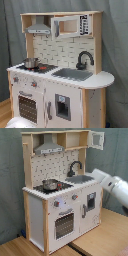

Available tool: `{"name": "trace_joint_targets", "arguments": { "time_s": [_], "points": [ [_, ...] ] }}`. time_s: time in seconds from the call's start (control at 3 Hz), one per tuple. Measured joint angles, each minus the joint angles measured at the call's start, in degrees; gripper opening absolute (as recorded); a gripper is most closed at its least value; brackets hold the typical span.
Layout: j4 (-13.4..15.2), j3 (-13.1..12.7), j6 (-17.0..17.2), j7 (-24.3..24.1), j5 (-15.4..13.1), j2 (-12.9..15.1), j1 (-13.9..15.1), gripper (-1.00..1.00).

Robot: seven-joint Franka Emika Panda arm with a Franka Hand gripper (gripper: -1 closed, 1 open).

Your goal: Play with the kitchen

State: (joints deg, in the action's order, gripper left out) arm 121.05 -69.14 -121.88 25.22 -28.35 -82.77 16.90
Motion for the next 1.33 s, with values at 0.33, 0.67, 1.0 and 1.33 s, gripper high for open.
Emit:
{"name": "trace_joint_targets", "arguments": {
  "time_s": [0.33,0.67,1.0,1.33],
  "points": [
    [-0.4,4.1,5.2,-0.2,-1.1,-2.6,-1.9,1.00],
    [-0.9,8.3,9.4,-1.2,-3.6,-4.4,-3.2,1.00],
    [-1.0,11.6,12.7,-4.2,-7.9,-4.3,-4.0,1.00],
    [-0.8,14.1,15.0,-8.2,-11.8,-3.2,-4.0,1.00]
  ]
}}
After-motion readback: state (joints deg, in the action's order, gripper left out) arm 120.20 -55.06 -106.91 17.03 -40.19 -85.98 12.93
